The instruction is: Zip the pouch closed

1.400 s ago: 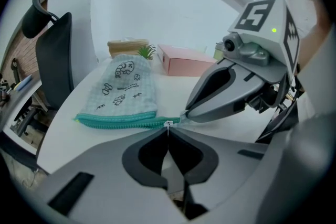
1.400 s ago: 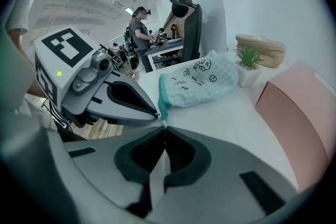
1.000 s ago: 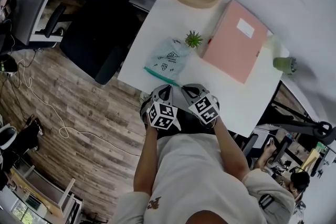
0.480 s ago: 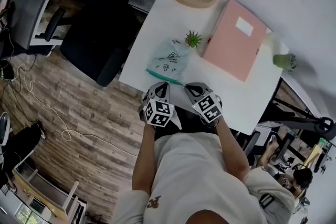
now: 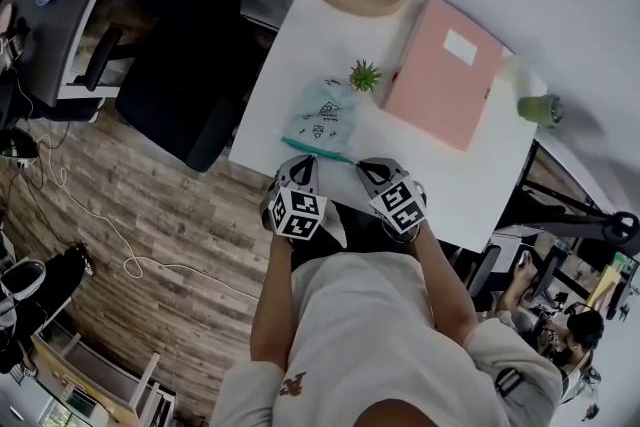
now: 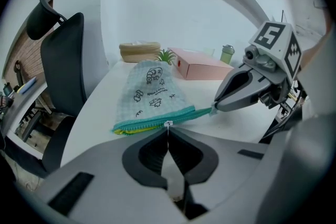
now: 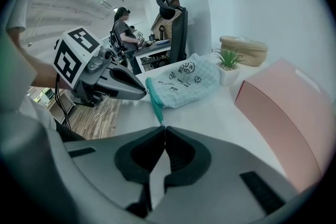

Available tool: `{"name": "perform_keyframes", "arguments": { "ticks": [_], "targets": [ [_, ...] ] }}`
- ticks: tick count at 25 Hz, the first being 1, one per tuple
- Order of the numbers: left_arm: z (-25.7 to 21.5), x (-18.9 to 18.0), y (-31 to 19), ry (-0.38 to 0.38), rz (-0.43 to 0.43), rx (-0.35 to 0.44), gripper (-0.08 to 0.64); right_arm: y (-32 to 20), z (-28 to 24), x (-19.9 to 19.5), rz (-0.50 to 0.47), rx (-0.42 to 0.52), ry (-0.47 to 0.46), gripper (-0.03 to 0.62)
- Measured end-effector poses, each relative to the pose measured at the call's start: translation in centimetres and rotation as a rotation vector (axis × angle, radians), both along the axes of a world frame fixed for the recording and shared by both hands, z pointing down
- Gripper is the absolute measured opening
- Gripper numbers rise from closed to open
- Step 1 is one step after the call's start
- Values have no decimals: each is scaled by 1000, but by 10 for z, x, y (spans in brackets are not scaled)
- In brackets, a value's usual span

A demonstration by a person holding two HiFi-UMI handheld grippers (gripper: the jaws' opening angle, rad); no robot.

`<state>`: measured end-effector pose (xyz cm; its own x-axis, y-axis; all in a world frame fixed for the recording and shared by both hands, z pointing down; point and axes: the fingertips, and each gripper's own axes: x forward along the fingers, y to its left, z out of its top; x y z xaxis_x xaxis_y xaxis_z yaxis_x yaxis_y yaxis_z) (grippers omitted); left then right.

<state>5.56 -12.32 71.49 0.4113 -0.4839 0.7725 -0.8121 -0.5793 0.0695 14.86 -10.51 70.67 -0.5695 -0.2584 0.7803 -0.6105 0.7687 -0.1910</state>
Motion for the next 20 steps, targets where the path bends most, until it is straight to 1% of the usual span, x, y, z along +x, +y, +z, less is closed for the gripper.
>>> {"name": "perform_keyframes", "arguments": {
  "ticks": [10, 13, 17, 20],
  "targets": [
    [-1, -14, -4, -3, -6, 2, -2, 1, 0, 5, 38, 5, 12, 3],
    [-1, -16, -6, -3, -1, 3, -2, -1, 1, 4, 46, 20, 10, 3],
    [0, -20, -7, -4, -13, 1, -2, 0, 1, 4, 57, 8, 28, 3],
    [0, -23, -8, -5, -9, 1, -2, -2, 1, 4, 66, 23, 27, 3]
  ]
}}
